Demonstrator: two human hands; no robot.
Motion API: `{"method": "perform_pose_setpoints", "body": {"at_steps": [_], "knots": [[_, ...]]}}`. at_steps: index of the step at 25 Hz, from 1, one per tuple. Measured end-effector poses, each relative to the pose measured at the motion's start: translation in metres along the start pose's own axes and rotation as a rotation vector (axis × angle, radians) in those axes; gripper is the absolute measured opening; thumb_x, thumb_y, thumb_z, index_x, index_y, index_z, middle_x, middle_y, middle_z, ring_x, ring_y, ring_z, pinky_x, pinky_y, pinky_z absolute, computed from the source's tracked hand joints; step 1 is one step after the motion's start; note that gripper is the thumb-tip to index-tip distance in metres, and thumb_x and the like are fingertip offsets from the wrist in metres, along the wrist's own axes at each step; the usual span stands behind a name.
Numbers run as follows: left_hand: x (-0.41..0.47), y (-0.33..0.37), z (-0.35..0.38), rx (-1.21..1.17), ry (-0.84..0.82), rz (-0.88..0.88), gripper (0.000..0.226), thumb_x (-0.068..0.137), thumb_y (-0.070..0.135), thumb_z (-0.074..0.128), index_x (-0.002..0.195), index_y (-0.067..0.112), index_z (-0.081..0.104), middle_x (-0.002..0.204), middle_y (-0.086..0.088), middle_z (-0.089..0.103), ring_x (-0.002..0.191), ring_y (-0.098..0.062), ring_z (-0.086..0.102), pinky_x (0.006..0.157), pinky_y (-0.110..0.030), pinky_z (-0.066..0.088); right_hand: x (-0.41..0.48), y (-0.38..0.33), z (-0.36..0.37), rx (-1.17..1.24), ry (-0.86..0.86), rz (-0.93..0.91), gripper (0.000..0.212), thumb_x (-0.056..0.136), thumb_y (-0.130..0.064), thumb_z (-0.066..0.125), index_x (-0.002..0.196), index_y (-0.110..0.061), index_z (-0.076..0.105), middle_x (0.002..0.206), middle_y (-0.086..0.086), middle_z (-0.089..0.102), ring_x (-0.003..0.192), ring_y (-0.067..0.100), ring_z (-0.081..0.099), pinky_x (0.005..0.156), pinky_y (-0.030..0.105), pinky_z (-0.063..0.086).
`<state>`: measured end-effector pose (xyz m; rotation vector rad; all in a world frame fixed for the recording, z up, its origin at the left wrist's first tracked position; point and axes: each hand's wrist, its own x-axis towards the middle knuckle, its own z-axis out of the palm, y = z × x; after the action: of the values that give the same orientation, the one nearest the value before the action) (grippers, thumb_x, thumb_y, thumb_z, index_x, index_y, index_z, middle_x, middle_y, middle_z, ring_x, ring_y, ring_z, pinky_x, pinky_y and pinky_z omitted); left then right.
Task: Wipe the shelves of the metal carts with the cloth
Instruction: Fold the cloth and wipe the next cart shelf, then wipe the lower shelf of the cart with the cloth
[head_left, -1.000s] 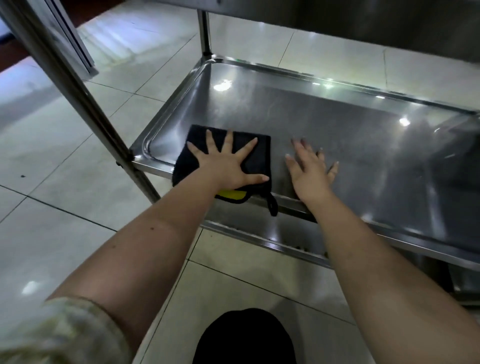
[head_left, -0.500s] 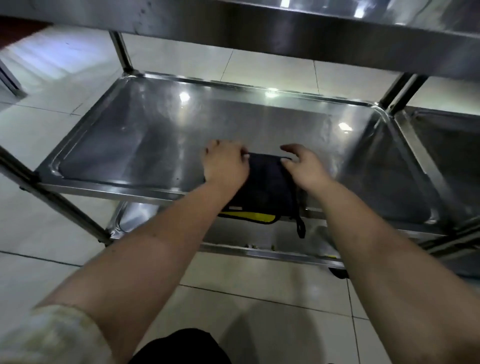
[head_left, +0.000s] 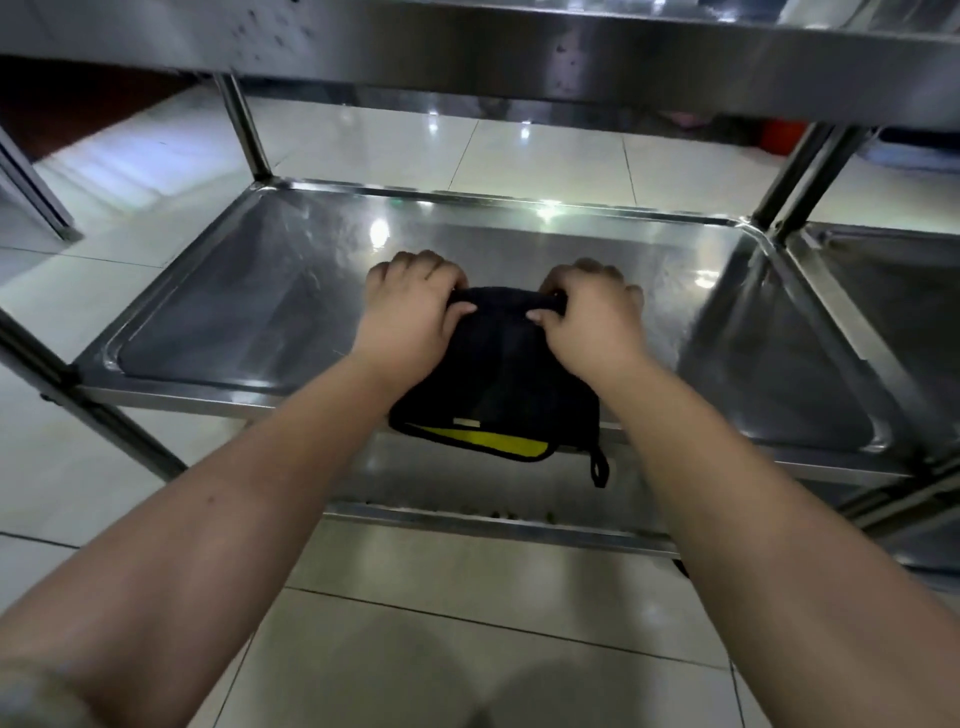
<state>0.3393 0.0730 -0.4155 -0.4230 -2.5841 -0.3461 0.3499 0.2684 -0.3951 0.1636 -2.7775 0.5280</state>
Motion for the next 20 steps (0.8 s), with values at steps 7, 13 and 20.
{"method": "perform_pose_setpoints", "body": {"at_steps": [7,13,20], "knots": [[-0.063,0.058,-0.017,-0.097,0.258,0.285,0.023,0.097,0.034,0.054,0.1,0.018,0.07,0.094,0.001,0.069,0.087,-0.025,0.063,0.088,-0.038,0.029,-0.09,0.052,-0.022,0.088,0.274,-0.211,0.021,0.083,-0.009,0.06,0.104,-0.01,0.065,0.096,0.008,0.067,0.094,0.031,0.057,0.085,0.034,0.035],[-0.062,0.093,-0.04,-0.207,0.36,0.372,0.022,0.098,0.032,0.057,0.099,0.015,0.071,0.09,0.0,0.069,0.084,-0.026,0.063,0.087,-0.041,0.033,-0.132,0.062,-0.083,0.126,0.312,-0.326,0.014,0.086,-0.006,0.065,0.099,-0.006,0.067,0.098,0.007,0.063,0.093,0.03,0.058,0.083,0.047,0.044],[-0.147,0.097,0.039,-0.263,-0.095,0.562,0.03,0.096,0.038,0.052,0.096,0.012,0.066,0.086,-0.005,0.068,0.073,-0.029,0.065,0.082,-0.04,0.037,-0.228,0.125,-0.004,0.087,0.075,-0.323,0.013,0.09,-0.009,0.061,0.1,-0.003,0.067,0.097,0.01,0.064,0.091,0.034,0.06,0.079,0.045,0.046]]}}
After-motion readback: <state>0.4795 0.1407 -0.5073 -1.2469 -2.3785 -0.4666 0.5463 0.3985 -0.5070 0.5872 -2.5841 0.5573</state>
